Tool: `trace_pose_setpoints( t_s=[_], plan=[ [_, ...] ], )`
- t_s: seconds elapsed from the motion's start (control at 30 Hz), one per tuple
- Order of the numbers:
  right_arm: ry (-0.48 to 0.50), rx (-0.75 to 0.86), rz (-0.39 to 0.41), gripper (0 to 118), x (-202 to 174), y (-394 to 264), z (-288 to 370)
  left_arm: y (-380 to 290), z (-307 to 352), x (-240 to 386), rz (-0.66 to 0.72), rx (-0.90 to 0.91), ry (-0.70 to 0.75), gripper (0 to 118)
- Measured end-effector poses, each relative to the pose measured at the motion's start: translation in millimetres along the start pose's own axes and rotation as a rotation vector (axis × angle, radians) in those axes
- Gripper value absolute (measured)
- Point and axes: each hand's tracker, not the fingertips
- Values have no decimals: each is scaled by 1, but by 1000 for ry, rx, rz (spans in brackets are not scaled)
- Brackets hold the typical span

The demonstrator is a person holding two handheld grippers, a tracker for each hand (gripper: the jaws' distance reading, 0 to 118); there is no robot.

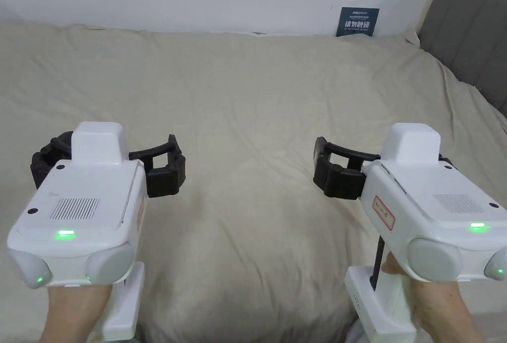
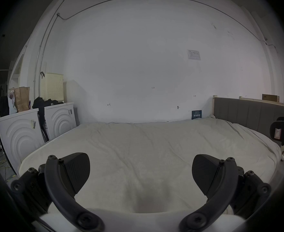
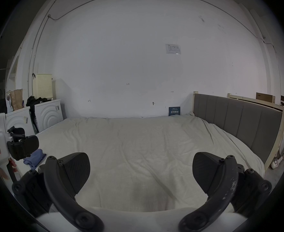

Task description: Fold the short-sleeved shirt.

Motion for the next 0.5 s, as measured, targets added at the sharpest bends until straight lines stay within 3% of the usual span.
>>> trace_pose_setpoints(
  t_s=[0.5],
  plan=[
    [2, 2, -1, 118, 0, 0, 0, -1, 1, 1, -2, 4, 0, 118]
  ],
)
